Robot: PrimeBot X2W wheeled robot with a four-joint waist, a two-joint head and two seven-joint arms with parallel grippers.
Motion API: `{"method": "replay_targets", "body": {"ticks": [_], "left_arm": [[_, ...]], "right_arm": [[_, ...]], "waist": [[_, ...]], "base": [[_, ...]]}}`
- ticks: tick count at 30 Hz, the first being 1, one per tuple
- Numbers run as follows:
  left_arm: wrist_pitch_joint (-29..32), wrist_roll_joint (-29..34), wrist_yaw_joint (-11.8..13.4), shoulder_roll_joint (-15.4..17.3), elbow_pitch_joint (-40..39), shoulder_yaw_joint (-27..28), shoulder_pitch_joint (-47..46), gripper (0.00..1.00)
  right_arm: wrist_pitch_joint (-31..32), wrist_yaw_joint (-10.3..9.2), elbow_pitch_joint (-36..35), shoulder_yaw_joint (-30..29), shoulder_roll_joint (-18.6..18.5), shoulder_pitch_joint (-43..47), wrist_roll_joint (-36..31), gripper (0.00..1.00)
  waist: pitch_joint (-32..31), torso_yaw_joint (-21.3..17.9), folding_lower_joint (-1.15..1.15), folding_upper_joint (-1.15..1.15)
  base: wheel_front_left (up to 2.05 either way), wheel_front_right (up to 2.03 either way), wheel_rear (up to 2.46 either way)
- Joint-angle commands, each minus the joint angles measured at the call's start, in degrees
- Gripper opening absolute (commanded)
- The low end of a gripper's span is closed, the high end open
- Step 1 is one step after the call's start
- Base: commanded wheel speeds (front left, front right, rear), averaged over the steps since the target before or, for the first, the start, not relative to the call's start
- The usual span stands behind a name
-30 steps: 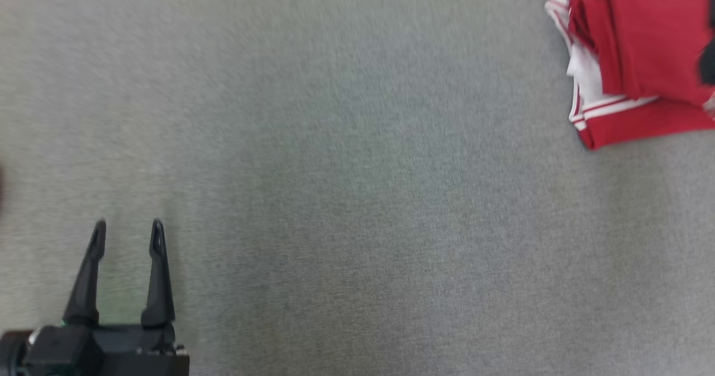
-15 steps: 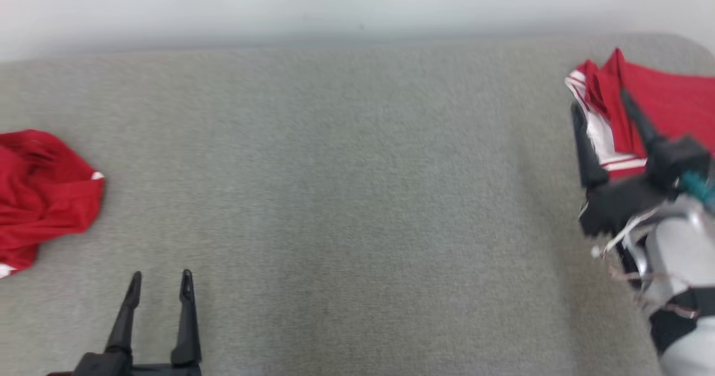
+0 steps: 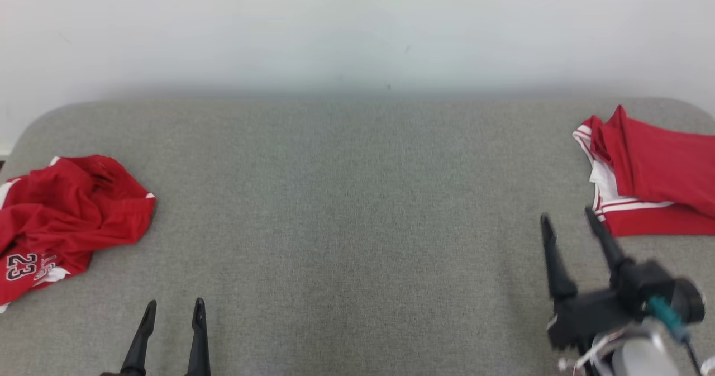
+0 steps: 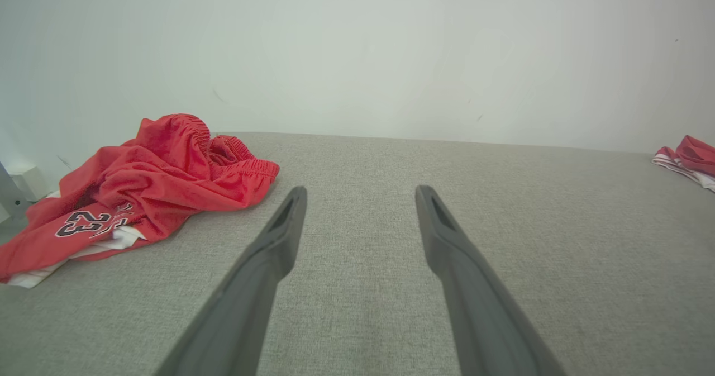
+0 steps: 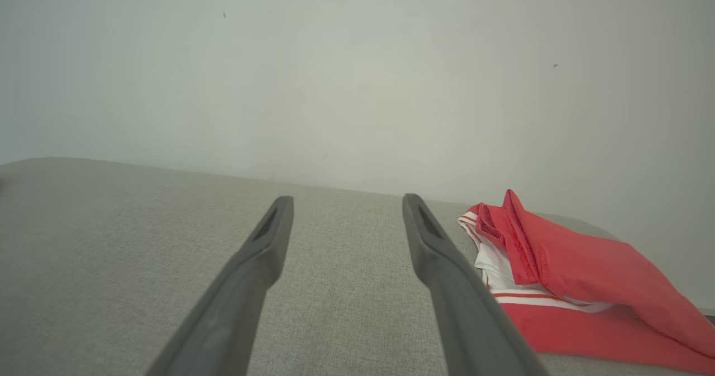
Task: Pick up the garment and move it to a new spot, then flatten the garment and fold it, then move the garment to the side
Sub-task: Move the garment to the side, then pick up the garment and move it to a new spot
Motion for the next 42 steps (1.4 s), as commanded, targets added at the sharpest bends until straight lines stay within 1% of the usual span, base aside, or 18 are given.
{"method": "replay_targets", "body": {"ticks": [1, 5, 10, 16, 28, 42], "left_arm": [[-0.17, -0.42, -0.37, -0.14, 0.16, 0.04, 0.88, 1.0], [-0.17, -0.54, -0.25, -0.19, 0.79, -0.07, 1.57, 1.0], [-0.17, -0.55, -0.29, -0.22, 1.26, -0.24, 1.88, 1.0], [-0.16, 0.19, -0.32, -0.21, 2.51, -0.68, 2.11, 1.0], [-0.17, 1.9, -0.26, -0.26, 6.63, 0.36, 0.79, 1.0], [-0.17, 2.08, -0.27, -0.28, 6.99, 1.21, 0.09, 1.0]], "right_arm": [[0.02, -0.11, -1.1, -0.2, 0.77, 1.86, -1.09, 1.0], [0.01, -0.11, -4.68, -2.03, 3.23, 7.26, -1.88, 1.0], [0.02, -0.11, -8.15, -2.18, 5.45, 11.38, -2.72, 1.0], [0.02, -0.11, -8.92, -2.68, 7.12, 14.02, -3.3, 1.0], [0.02, -0.11, -6.92, -2.65, 8.29, 14.81, -4.52, 1.0], [0.02, -0.12, -6.27, -2.99, 8.6, 14.69, -4.46, 1.0]], "waist": [[-1.79, -0.04, 0.01, 0.0], [-3.2, -0.47, 0.01, 0.0], [-3.61, -1.07, 0.01, 0.0], [-4.05, -1.11, 0.01, 0.0], [-4.36, -1.05, 0.01, 0.0], [-4.12, -0.9, 0.01, 0.0]], "base": [[0.0, 0.0, 0.0], [0.0, 0.0, 0.0], [0.0, 0.0, 0.0], [0.0, 0.0, 0.0], [0.0, 0.0, 0.0], [0.0, 0.0, 0.0]]}}
